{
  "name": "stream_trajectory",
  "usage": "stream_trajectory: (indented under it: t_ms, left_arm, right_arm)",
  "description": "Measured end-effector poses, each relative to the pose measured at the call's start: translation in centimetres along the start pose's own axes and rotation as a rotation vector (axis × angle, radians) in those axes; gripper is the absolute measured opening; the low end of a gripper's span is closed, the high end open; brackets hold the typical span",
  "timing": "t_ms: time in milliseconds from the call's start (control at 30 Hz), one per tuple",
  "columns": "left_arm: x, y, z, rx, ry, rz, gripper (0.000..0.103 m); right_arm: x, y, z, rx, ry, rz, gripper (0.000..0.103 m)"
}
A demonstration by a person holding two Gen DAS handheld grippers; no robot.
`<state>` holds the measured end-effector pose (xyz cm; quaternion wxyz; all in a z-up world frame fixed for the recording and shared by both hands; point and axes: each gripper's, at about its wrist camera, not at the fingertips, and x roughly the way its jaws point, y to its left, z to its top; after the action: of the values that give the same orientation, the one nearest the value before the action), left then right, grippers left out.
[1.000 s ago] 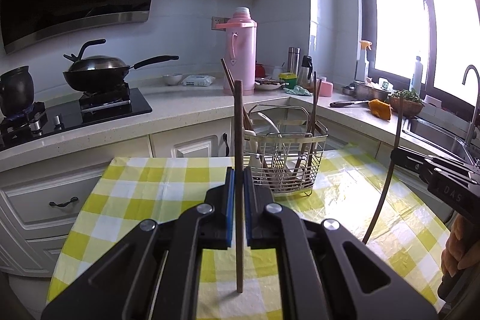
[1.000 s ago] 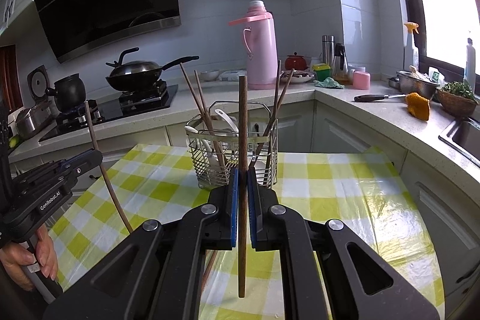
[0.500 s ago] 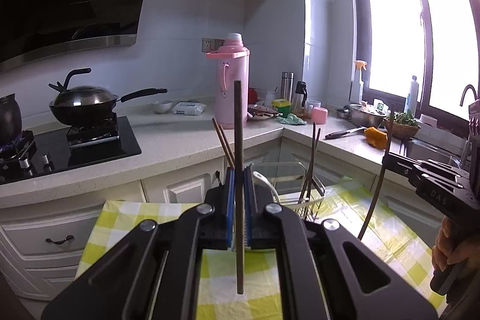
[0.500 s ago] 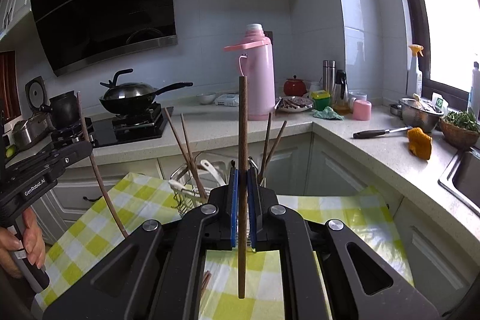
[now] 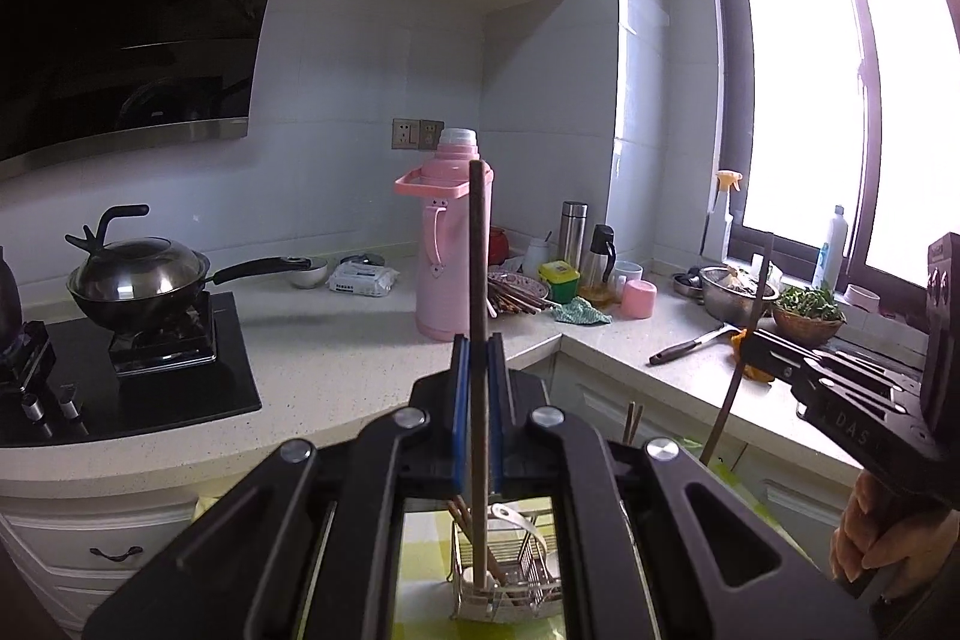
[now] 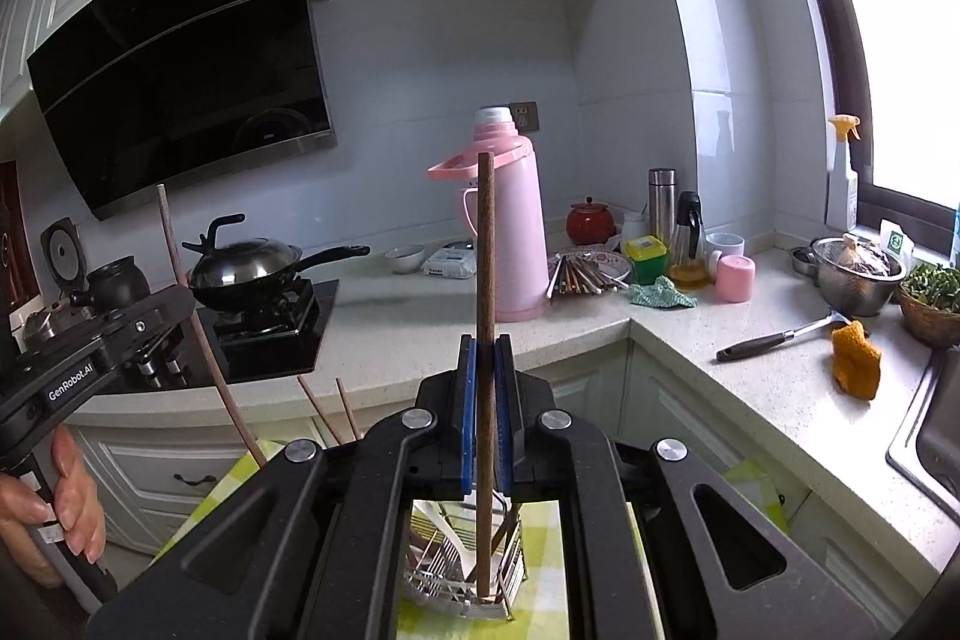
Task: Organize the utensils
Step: 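Lower both chopsticks into the rack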
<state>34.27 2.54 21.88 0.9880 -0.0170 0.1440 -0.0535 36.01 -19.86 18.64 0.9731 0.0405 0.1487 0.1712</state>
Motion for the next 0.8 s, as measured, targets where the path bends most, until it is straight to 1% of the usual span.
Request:
stream_trajectory:
  t_ms: [133, 300, 500, 667, 800]
  left_arm:
    - [2.6, -0.5, 0.4, 0.008, 0.018, 0.008, 0.006]
    - [5.5, -0.5, -0.6, 0.002, 0.057, 0.004, 0.006]
    - [8.2, 0.0, -3.5, -0.012, 0.112, -0.007, 0.006]
    - [9.5, 0.4, -5.7, -0.023, 0.148, -0.014, 0.006]
    - [10.5, 0.5, -7.4, -0.023, 0.179, -0.014, 0.006]
  right_arm:
    - [1.9, 0.5, 0.5, 0.002, 0.009, 0.012, 0.007]
    - [4.5, 1.3, -0.3, -0.011, 0.052, 0.035, 0.007]
    - [7.3, 1.7, -2.9, -0.024, 0.111, 0.039, 0.007]
    - [9.1, 1.7, -5.1, -0.022, 0.155, 0.039, 0.007]
    - [10.0, 1.7, -6.3, -0.007, 0.173, 0.046, 0.007]
